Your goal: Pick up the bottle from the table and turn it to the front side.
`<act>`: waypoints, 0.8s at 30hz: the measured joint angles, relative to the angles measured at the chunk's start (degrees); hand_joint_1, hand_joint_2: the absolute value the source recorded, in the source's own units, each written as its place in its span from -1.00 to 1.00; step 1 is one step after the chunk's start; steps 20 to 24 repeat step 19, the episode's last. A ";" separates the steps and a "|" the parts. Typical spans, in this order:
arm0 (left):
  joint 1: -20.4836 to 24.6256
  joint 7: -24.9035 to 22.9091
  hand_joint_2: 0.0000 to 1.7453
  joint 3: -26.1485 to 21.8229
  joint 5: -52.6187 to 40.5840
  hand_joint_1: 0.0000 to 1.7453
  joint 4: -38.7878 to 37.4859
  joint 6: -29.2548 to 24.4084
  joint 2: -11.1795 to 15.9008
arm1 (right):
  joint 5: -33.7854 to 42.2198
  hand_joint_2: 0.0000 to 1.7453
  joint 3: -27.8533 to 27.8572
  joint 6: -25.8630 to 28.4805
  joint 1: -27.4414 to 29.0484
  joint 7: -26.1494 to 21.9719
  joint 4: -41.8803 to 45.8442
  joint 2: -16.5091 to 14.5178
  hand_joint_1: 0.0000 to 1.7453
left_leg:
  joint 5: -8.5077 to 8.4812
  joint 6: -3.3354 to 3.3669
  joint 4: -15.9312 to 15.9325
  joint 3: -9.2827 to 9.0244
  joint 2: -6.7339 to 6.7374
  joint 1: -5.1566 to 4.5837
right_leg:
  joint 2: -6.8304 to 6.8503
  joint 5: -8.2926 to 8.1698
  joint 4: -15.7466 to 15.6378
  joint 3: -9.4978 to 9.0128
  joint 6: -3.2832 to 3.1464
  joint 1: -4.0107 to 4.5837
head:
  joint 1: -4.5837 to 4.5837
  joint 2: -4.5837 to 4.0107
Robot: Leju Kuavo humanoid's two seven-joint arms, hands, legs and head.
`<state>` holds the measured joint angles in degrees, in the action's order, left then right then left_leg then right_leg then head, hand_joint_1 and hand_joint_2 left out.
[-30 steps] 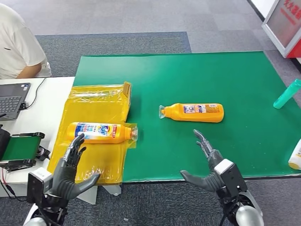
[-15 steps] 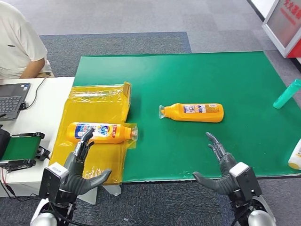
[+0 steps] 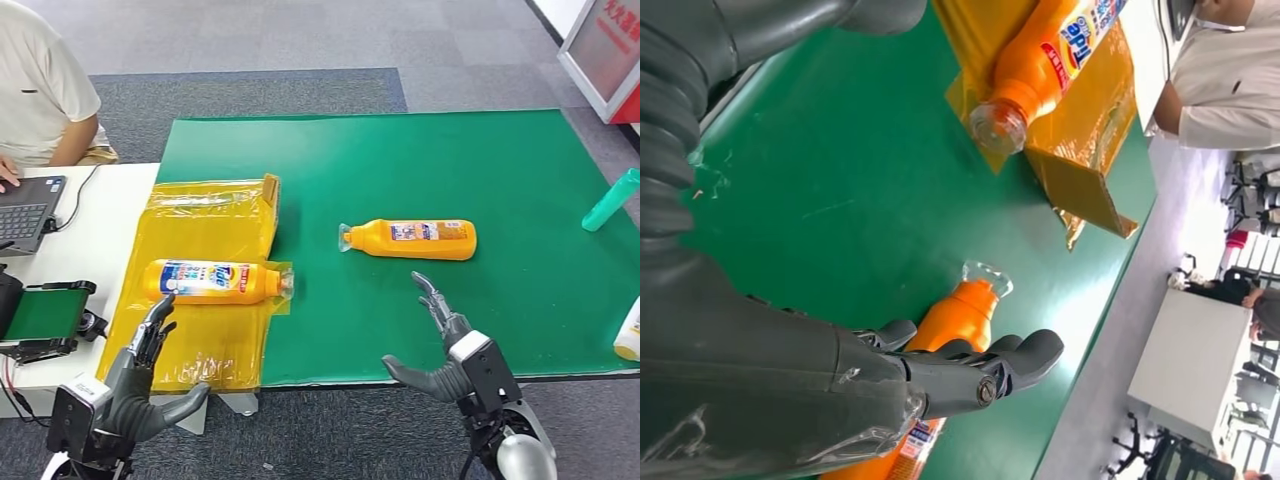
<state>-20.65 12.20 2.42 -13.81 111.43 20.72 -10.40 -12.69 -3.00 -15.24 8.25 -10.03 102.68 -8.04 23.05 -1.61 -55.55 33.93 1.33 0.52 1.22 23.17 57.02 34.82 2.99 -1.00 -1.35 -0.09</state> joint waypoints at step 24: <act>1.75 -0.42 1.00 2.54 0.47 -1.00 -1.80 -2.93 2.33 | -0.05 1.00 -0.32 0.88 0.39 0.45 0.29 -0.23 -1.00 | 0.01 0.00 0.00 0.00 0.00 0.00 | -0.01 0.00 0.00 0.02 0.00 0.00 | 0.00 0.00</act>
